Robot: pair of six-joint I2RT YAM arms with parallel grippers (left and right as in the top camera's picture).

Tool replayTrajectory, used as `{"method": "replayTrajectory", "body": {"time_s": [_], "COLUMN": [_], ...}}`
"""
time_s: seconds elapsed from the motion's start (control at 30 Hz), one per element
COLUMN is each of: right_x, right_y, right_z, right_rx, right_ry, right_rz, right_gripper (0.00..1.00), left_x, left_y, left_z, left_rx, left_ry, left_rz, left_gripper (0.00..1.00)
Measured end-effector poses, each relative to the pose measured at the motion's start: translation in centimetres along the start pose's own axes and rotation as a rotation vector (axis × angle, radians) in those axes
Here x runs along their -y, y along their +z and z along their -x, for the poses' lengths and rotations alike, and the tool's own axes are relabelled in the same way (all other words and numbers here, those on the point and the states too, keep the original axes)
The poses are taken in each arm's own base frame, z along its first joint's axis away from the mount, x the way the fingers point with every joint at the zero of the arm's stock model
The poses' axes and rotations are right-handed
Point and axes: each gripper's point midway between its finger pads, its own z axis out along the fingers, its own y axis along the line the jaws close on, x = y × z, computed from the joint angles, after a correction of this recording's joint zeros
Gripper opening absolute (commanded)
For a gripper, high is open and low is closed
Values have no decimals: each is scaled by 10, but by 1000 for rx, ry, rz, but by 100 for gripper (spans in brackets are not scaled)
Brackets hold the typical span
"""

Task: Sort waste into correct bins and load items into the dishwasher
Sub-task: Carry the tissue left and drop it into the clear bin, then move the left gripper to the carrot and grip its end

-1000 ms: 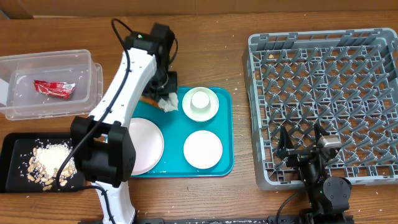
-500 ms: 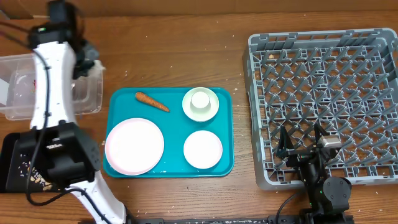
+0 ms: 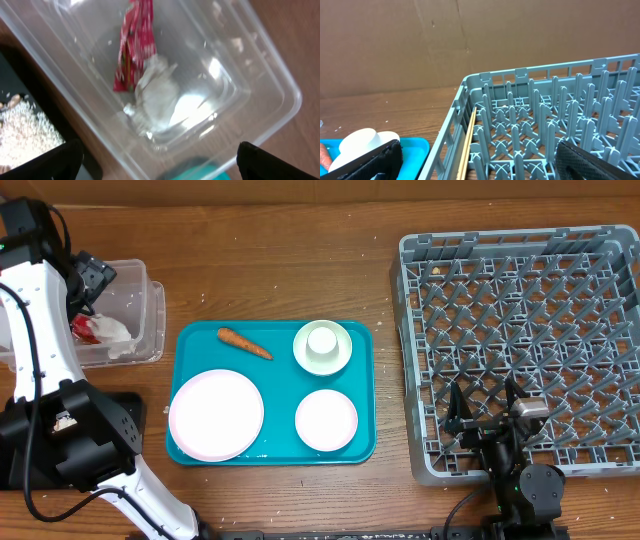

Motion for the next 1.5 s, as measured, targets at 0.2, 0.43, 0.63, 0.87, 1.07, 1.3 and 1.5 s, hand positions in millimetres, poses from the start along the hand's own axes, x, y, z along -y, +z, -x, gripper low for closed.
{"method": "replayTrajectory", "body": {"time_s": [0.2,0.43,0.63,0.87,1.07,1.3,1.5], "right_x": [0,0,0,0,0,0,0], "right_y": [0,0,0,0,0,0,0], "right_z": [0,0,0,0,0,0,0], "right_rx": [0,0,0,0,0,0,0], "right_ry": [0,0,0,0,0,0,0], "right_rz": [0,0,0,0,0,0,0], "right_gripper": [100,100,100,100,100,100,100], "left_x": [15,57,100,108,101,93,92], "left_y": [-3,-15,-28,-3,28,52,68], "left_z": [-28,-77,-128,-184,-219,-236,-244], "left_rx": [-114,-197,-232,-312,-355,-366,-357], "left_ry": [97,271,405,410,390,315,265], "left_rz": [-71,-144,-193,-160,-123,-101,-108], "left_gripper": [91,90,87,75,67,61,56]}}
